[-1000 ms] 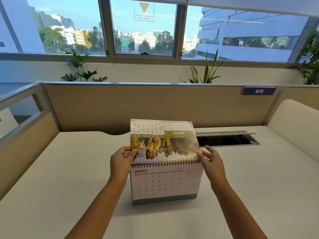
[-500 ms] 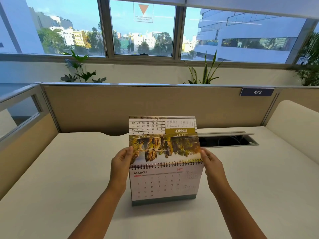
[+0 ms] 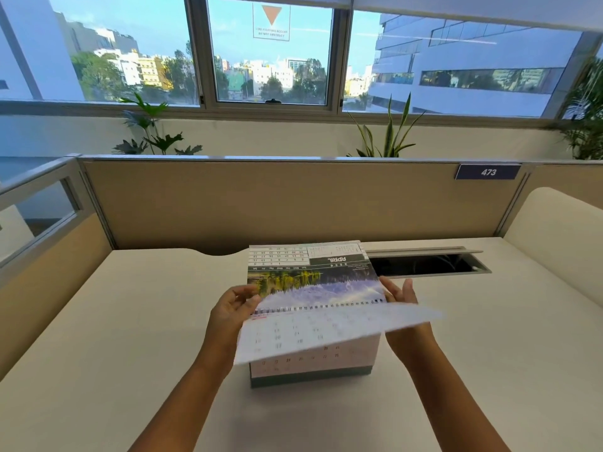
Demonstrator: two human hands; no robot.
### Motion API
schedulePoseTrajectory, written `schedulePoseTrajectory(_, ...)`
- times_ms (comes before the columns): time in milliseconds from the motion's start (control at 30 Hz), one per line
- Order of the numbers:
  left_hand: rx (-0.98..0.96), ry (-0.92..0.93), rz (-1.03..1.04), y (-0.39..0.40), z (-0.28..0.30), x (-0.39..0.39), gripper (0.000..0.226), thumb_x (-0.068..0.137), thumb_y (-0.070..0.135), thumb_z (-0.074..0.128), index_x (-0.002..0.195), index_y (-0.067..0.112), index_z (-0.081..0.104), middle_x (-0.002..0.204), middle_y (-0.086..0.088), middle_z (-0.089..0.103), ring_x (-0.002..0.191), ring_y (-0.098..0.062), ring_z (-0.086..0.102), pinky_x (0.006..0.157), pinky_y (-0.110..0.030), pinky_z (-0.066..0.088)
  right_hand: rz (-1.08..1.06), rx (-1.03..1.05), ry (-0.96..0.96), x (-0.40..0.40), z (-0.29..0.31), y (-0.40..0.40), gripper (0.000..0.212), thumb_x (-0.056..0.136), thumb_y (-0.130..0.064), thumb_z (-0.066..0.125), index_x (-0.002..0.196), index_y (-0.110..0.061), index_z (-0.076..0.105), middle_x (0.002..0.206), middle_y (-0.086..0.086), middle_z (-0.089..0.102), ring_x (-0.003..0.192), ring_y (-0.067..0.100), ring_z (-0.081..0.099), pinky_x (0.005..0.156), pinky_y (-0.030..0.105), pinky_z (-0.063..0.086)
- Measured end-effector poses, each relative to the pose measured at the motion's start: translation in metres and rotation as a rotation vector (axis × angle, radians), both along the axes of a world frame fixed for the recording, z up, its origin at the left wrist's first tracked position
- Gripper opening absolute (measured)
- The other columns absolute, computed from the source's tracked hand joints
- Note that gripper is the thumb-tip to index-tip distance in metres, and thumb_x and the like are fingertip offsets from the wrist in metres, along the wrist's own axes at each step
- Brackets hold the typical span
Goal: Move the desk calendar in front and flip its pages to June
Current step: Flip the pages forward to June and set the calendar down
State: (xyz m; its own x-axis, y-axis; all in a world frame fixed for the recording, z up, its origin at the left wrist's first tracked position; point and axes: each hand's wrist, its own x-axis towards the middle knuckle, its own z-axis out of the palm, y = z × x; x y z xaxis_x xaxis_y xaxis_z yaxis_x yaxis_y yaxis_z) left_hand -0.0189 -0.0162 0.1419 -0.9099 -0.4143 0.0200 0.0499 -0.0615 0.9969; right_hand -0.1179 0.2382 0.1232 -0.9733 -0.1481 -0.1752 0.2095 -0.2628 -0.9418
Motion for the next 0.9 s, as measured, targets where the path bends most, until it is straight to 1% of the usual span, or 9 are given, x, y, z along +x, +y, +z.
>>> schedulePoseTrajectory(133, 0.031, -0.01, 0.017, -0.005, -0.004, 0.004, 0.028, 0.084, 0.011, 0.056, 0.11, 0.018, 0.046, 0.104, -0.013, 0.063, 0.083, -0.023, 0.067, 0.063, -0.035, 0.056, 0.074, 0.153, 0.053, 0.0, 0.005, 0.004, 0.034, 0.093, -0.04, 0.038, 0.112, -0.019, 0.058, 0.096, 0.002, 0.069, 0.072, 0.009, 0.068, 0.06, 0.023, 0.053)
schedulePoseTrajectory(200, 0.002, -0.046, 0.054, -0.005, -0.004, 0.003, 0.037, 0.085, 0.017, 0.055, 0.119, 0.021, 0.043, 0.105, -0.012, 0.061, 0.087, -0.022, 0.064, 0.066, -0.037, 0.054, 0.07, 0.194, 0.107, 0.005, 0.005, 0.002, 0.03, 0.091, -0.027, 0.049, 0.118, -0.017, 0.056, 0.101, 0.008, 0.068, 0.08, 0.017, 0.069, 0.064, 0.028, 0.056)
schedulePoseTrajectory(267, -0.045, -0.085, 0.107, -0.004, 0.0, -0.001, 0.039, 0.086, 0.02, 0.054, 0.123, 0.019, 0.043, 0.104, -0.011, 0.06, 0.085, -0.02, 0.061, 0.064, -0.033, 0.052, 0.099, 0.126, 0.102, 0.007, 0.003, 0.0, 0.043, 0.087, -0.026, 0.056, 0.129, -0.022, 0.048, 0.115, 0.015, 0.065, 0.095, 0.036, 0.066, 0.073, 0.043, 0.057)
schedulePoseTrajectory(333, -0.081, -0.104, 0.131, -0.003, 0.004, -0.007, 0.034, 0.086, 0.021, 0.054, 0.119, 0.013, 0.051, 0.102, -0.011, 0.062, 0.082, -0.02, 0.061, 0.06, -0.028, 0.05, 0.111, 0.076, 0.103, 0.007, 0.001, 0.0, 0.052, 0.081, -0.029, 0.06, 0.131, -0.024, 0.046, 0.12, 0.016, 0.063, 0.1, 0.04, 0.063, 0.075, 0.048, 0.056)
schedulePoseTrajectory(433, -0.108, -0.1, 0.181, -0.002, 0.007, -0.015, 0.022, 0.084, 0.015, 0.058, 0.103, 0.004, 0.06, 0.091, -0.014, 0.068, 0.071, -0.016, 0.062, 0.054, -0.021, 0.049, 0.1, 0.074, 0.103, 0.006, 0.004, 0.0, 0.058, 0.076, -0.03, 0.063, 0.131, -0.023, 0.046, 0.119, 0.014, 0.064, 0.098, 0.038, 0.064, 0.073, 0.045, 0.057)
schedulePoseTrajectory(533, -0.116, -0.09, 0.225, -0.001, 0.007, -0.018, 0.016, 0.082, 0.013, 0.06, 0.095, 0.003, 0.06, 0.084, -0.013, 0.067, 0.066, -0.013, 0.061, 0.045, -0.013, 0.048, 0.104, 0.09, 0.118, 0.006, 0.001, 0.0, 0.048, 0.085, -0.028, 0.057, 0.131, -0.024, 0.047, 0.116, 0.012, 0.066, 0.096, 0.035, 0.066, 0.072, 0.043, 0.058)
schedulePoseTrajectory(600, -0.129, -0.086, 0.238, 0.0, 0.007, -0.019, 0.015, 0.083, 0.014, 0.059, 0.093, 0.004, 0.059, 0.084, -0.013, 0.067, 0.066, -0.015, 0.062, 0.049, -0.019, 0.049, 0.099, 0.123, 0.139, 0.007, 0.0, 0.001, 0.045, 0.087, -0.028, 0.054, 0.131, -0.023, 0.047, 0.112, 0.011, 0.068, 0.094, 0.032, 0.067, 0.07, 0.04, 0.058)
schedulePoseTrajectory(767, -0.235, -0.097, 0.295, 0.001, 0.003, -0.021, 0.024, 0.082, 0.015, 0.06, 0.106, 0.01, 0.059, 0.096, -0.018, 0.069, 0.072, -0.026, 0.065, 0.061, -0.033, 0.054, 0.102, 0.196, 0.201, 0.007, 0.0, 0.002, 0.044, 0.088, -0.024, 0.054, 0.131, -0.019, 0.046, 0.107, 0.001, 0.069, 0.09, 0.013, 0.067, 0.07, 0.029, 0.053)
schedulePoseTrajectory(900, -0.322, -0.072, 0.314, 0.005, 0.003, -0.021, 0.035, 0.084, 0.012, 0.058, 0.118, 0.017, 0.054, 0.101, -0.019, 0.069, 0.075, -0.028, 0.065, 0.057, -0.029, 0.053, 0.1, 0.213, 0.227, 0.008, 0.005, 0.001, 0.041, 0.088, -0.02, 0.054, 0.128, -0.024, 0.046, 0.104, -0.004, 0.069, 0.081, 0.007, 0.069, 0.057, 0.019, 0.055)
